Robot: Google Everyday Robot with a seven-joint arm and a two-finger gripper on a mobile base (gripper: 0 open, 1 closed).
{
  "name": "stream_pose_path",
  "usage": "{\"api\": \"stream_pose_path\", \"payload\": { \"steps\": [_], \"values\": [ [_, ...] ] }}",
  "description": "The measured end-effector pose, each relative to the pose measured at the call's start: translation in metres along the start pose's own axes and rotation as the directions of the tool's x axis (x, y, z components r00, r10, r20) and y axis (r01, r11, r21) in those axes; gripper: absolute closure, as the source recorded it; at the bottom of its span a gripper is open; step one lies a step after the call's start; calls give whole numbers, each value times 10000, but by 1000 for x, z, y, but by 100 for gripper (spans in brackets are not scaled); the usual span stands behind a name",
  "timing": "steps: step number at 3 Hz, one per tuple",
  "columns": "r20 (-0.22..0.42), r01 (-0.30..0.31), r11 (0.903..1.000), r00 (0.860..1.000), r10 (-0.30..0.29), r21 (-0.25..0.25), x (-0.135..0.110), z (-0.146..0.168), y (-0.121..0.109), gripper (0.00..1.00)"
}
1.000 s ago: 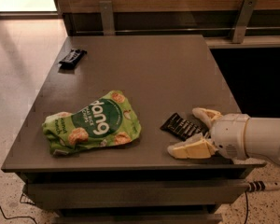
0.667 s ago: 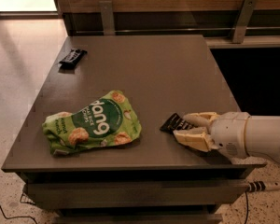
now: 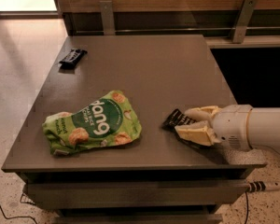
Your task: Move rxbar chocolate near rxbar blueberry
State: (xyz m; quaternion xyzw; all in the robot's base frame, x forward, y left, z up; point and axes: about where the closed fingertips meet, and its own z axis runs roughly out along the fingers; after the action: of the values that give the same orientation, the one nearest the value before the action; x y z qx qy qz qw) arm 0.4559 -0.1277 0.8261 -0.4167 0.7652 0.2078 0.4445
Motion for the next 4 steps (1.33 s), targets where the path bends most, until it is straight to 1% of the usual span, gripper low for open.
{"api": "stream_pose_path", "payload": {
  "steps": [1,2,3,4],
  "values": [
    [-37,796,9967,9968,-796,170,-32,-14,-24,100],
    [40,1547,9876,9879,-1549,283,-78,-22,-56,100],
    [-47,1961,9793,9806,-1961,497,-122,2,-83,100],
    [-196,2331,9706,9724,-2323,594,-162,43,-109,100]
  ]
}}
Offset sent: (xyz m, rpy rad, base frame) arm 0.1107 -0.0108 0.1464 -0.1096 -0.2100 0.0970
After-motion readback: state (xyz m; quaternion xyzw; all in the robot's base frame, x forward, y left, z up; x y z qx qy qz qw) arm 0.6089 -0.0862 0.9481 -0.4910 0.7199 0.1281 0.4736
